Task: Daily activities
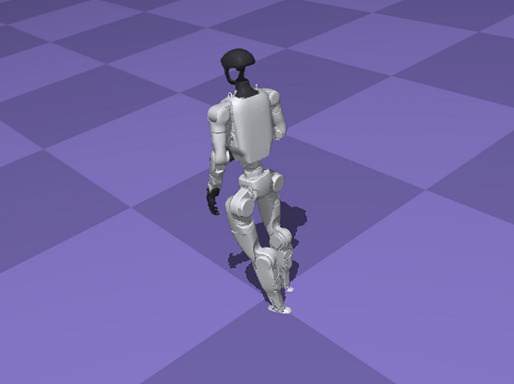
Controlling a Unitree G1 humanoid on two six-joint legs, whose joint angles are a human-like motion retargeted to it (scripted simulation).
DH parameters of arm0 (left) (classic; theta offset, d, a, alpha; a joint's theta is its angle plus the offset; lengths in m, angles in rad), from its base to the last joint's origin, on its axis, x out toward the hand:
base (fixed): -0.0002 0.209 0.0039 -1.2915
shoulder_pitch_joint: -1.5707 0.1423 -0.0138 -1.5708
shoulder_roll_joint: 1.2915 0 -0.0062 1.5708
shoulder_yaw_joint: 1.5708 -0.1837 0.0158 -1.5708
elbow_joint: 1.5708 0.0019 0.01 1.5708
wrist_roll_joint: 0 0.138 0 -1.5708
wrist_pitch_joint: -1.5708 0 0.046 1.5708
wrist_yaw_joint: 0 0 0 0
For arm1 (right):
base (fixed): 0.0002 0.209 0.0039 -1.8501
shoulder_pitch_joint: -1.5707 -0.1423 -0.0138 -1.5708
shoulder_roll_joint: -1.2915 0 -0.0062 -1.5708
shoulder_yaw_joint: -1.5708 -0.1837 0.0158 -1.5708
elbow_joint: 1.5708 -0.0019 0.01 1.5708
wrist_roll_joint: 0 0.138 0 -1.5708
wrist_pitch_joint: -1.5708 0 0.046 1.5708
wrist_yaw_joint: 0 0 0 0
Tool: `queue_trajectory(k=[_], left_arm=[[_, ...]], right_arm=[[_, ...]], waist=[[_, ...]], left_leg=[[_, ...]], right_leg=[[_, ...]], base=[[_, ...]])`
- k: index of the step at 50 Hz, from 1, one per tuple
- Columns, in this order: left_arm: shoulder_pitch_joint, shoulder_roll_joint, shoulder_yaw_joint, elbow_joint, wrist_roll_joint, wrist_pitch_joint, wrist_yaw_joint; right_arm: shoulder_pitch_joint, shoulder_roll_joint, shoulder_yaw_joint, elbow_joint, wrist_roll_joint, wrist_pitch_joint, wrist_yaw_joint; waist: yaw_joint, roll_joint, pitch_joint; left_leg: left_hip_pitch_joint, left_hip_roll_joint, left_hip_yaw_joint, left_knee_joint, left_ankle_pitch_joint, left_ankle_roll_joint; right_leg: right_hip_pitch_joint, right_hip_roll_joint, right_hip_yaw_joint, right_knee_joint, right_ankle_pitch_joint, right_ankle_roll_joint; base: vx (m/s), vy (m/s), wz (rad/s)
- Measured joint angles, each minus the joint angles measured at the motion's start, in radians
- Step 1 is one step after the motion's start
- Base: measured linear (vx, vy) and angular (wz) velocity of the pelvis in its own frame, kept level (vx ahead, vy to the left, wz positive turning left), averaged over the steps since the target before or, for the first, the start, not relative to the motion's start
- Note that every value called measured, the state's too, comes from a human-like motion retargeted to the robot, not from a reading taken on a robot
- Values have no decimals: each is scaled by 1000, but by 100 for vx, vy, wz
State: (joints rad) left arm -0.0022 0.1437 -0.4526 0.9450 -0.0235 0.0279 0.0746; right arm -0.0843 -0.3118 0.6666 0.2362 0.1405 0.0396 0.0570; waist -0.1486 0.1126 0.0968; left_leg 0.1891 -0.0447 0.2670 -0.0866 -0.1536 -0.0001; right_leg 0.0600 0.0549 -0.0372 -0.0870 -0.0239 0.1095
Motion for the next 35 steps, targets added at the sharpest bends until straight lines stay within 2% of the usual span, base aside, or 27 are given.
queue_trajectory(k=[7, 13, 20, 22, 23, 25, 27, 30, 35], left_arm=[[-43, 17, 4, 15, -23, 2, -7], [-38, -3, 6, 50, -48, 9, -8], [-21, -5, 32, 76, -74, 10, 0], [-54, 19, 48, 77, -89, 12, -12], [-26, 0, 43, 84, -91, 12, -8], [-53, 22, 52, 80, -103, 11, -20], [-32, 6, 43, 83, -112, 10, -26], [-69, 24, 47, 69, -129, 5, -43], [-93, 41, 51, 63, -148, -1, -55]], right_arm=[[24, -17, -24, 138, 8, 27, -6], [55, 15, -49, 257, 15, 24, -24], [59, 41, -77, 277, 63, 12, -61], [19, 25, -97, 270, 88, 11, -62], [42, 43, -89, 274, 94, 11, -70], [5, 27, -101, 266, 116, 9, -70], [19, 44, -92, 272, 132, 12, -70], [-17, 29, -91, 285, 148, 17, -59], [-45, 27, -84, 372, 138, 27, -43]], waist=[[-3, -9, 61], [-4, -27, 155], [-13, -48, 259], [-18, -45, 229], [-18, -53, 256], [-16, -47, 233], [-17, -41, 257], [-7, -24, 225], [6, -17, 193]], left_leg=[[56, -1, -31, 29, -37, 1], [159, -1, -26, 49, -37, 9], [264, -1, -14, 87, -54, 15], [196, -9, -49, 133, -93, 20], [192, 5, -36, 217, -112, 22], [115, -1, -103, 298, -166, 23], [34, 25, -158, 491, -237, 27], [-97, 8, -272, 603, -327, 39], [-243, -43, -417, 730, -380, 53]], right_leg=[[62, -3, -15, 25, -52, -5], [160, -6, 2, 46, -65, -8], [260, 1, 59, 62, -80, -7], [211, -2, 68, 65, -104, -4], [229, 2, 92, 87, -89, -4], [182, 5, 116, 102, -115, -1], [151, 37, 163, 178, -111, -3], [43, 72, 230, 255, -148, 1], [-144, 165, 378, 460, -201, 19]], base=[[1, 0, 6], [-1, -1, -12], [2, -2, -44], [7, 1, -47], [-5, 0, -90], [1, 2, -86], [-7, 3, -116], [2, 7, -137], [-7, 11, -198]])
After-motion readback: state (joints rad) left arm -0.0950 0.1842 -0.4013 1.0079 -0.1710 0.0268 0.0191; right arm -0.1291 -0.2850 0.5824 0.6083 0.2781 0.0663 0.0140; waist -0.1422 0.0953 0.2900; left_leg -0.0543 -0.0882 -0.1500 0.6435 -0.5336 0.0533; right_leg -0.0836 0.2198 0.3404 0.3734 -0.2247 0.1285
